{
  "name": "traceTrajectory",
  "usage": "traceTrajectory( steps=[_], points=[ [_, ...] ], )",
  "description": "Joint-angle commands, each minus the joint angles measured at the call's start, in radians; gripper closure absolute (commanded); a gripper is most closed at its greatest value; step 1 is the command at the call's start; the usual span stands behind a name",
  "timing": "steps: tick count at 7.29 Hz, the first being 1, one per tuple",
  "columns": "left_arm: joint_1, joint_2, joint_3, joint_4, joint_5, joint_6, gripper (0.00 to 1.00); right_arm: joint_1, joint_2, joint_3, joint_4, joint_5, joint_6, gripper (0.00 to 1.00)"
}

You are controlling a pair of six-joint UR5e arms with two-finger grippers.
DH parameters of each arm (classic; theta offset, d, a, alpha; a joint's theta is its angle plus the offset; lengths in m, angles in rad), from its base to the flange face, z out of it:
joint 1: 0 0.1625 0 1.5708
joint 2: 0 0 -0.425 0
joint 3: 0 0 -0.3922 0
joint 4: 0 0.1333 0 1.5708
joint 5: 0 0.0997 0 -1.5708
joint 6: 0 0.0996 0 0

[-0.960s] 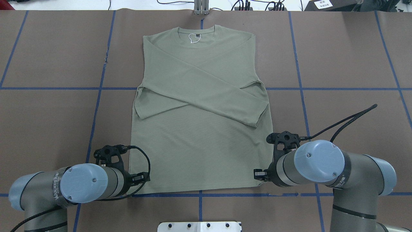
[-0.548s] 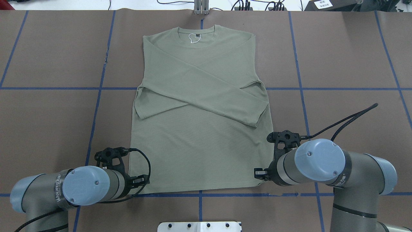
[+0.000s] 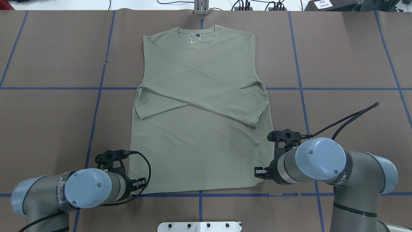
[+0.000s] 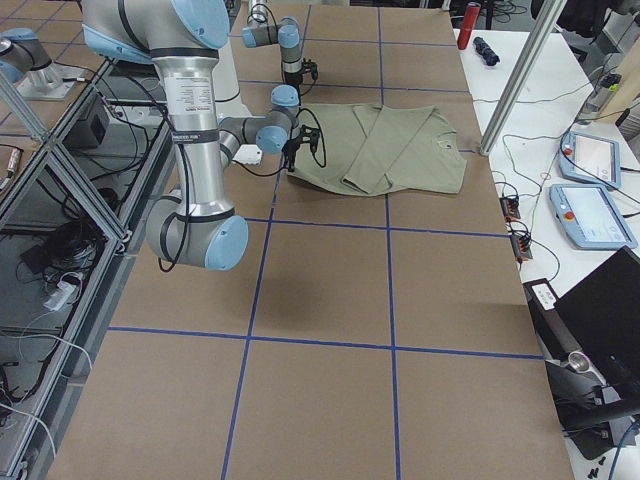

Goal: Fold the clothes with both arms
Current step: 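Lower the left gripper to the near hem corner while the right grips its corner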

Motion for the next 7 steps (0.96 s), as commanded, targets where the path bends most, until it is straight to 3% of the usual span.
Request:
traceTrajectory(
  steps=[1, 3, 7],
  points=[
    [0.005, -0.005, -0.019, 0.038, -0.002, -0.004, 0.76, 0.01, -0.001, 0.001, 0.001, 0.012, 0.0, 1.0],
    [0.008, -0.005, -0.031, 0.041, -0.003, -0.004, 0.96, 0.013, -0.001, 0.001, 0.001, 0.014, 0.0, 1.0],
    [0.017, -0.005, -0.216, 0.179, -0.009, -0.004, 1.0, 0.064, -0.053, 0.094, -0.004, 0.116, -0.002, 1.0]
  ],
)
